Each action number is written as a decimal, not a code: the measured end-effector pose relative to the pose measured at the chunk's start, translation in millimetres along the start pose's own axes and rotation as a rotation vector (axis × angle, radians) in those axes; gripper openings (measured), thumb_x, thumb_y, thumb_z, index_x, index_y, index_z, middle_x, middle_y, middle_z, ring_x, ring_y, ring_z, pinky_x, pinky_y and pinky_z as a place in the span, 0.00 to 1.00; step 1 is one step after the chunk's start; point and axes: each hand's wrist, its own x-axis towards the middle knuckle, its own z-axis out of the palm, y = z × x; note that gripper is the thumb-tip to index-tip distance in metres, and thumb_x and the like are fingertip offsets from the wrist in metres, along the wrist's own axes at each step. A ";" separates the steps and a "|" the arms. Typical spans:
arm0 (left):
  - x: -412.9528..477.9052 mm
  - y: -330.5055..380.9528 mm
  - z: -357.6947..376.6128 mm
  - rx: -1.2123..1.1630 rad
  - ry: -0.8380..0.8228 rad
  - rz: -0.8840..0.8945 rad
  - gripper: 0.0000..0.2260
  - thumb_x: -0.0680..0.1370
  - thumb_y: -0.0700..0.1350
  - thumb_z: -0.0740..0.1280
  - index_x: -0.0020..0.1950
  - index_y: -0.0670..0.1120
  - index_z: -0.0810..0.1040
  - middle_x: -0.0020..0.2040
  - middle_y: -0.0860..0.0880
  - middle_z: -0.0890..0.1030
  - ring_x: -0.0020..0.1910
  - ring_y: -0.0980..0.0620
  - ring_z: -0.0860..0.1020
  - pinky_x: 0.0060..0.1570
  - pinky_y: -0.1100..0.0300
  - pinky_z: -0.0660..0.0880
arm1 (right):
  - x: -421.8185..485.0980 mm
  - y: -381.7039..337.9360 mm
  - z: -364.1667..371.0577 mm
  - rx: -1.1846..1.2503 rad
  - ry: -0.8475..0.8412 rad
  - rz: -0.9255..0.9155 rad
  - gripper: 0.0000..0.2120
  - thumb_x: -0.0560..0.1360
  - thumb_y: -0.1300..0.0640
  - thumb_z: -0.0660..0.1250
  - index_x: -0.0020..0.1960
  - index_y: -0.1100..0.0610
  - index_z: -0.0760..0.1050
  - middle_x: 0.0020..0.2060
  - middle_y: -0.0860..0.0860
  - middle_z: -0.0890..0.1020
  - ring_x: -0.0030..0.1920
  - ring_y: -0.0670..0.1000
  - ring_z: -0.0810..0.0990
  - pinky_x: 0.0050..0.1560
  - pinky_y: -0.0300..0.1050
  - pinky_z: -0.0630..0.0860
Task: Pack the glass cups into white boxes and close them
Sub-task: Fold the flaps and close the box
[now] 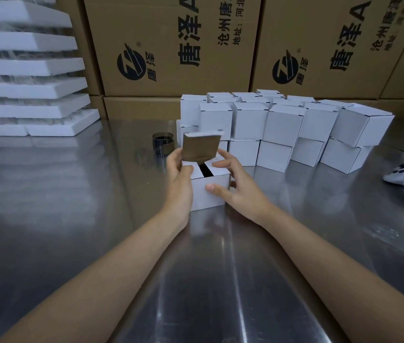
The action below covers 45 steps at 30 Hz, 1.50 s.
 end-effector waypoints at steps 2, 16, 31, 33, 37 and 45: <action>9.0 1.1 -2.9 0.005 -0.047 0.004 0.14 0.79 0.35 0.57 0.58 0.51 0.72 0.59 0.49 0.77 0.61 0.48 0.75 0.65 0.50 0.70 | 2.0 0.6 1.6 0.007 0.059 0.012 0.24 0.73 0.51 0.73 0.65 0.50 0.67 0.64 0.32 0.69 0.65 0.37 0.70 0.58 0.34 0.70; 19.2 -0.7 -22.5 0.216 -0.358 0.061 0.05 0.80 0.48 0.64 0.55 0.50 0.72 0.63 0.61 0.72 0.61 0.61 0.74 0.61 0.62 0.71 | 5.6 0.3 6.3 0.034 0.193 0.028 0.27 0.69 0.59 0.77 0.55 0.55 0.60 0.68 0.46 0.69 0.58 0.39 0.72 0.47 0.23 0.70; 16.9 -2.6 -19.0 0.273 -0.353 0.121 0.05 0.81 0.47 0.63 0.55 0.54 0.70 0.65 0.51 0.72 0.64 0.51 0.72 0.60 0.60 0.71 | 2.5 -6.4 3.8 0.062 0.111 0.007 0.06 0.82 0.50 0.58 0.57 0.39 0.66 0.58 0.30 0.69 0.57 0.30 0.70 0.54 0.29 0.68; 18.2 -3.1 -18.2 0.239 -0.348 0.066 0.07 0.80 0.44 0.64 0.57 0.53 0.71 0.65 0.54 0.71 0.63 0.54 0.72 0.57 0.65 0.70 | 1.9 -7.3 3.3 0.089 0.109 0.027 0.05 0.83 0.50 0.57 0.55 0.40 0.69 0.57 0.27 0.69 0.58 0.33 0.71 0.56 0.33 0.68; 15.4 -3.1 -13.3 0.122 -0.291 -0.038 0.21 0.71 0.46 0.69 0.63 0.54 0.71 0.60 0.53 0.74 0.56 0.57 0.75 0.55 0.62 0.71 | 4.3 -7.6 3.6 0.151 0.118 0.060 0.06 0.83 0.54 0.57 0.53 0.48 0.72 0.62 0.37 0.70 0.61 0.41 0.72 0.60 0.37 0.68; 5.3 -5.2 -3.4 0.146 -0.197 0.055 0.15 0.79 0.39 0.63 0.64 0.50 0.70 0.70 0.56 0.66 0.67 0.59 0.67 0.60 0.70 0.66 | 4.6 -12.7 13.8 0.171 0.169 0.084 0.04 0.81 0.59 0.59 0.53 0.51 0.70 0.67 0.46 0.67 0.66 0.44 0.68 0.54 0.21 0.62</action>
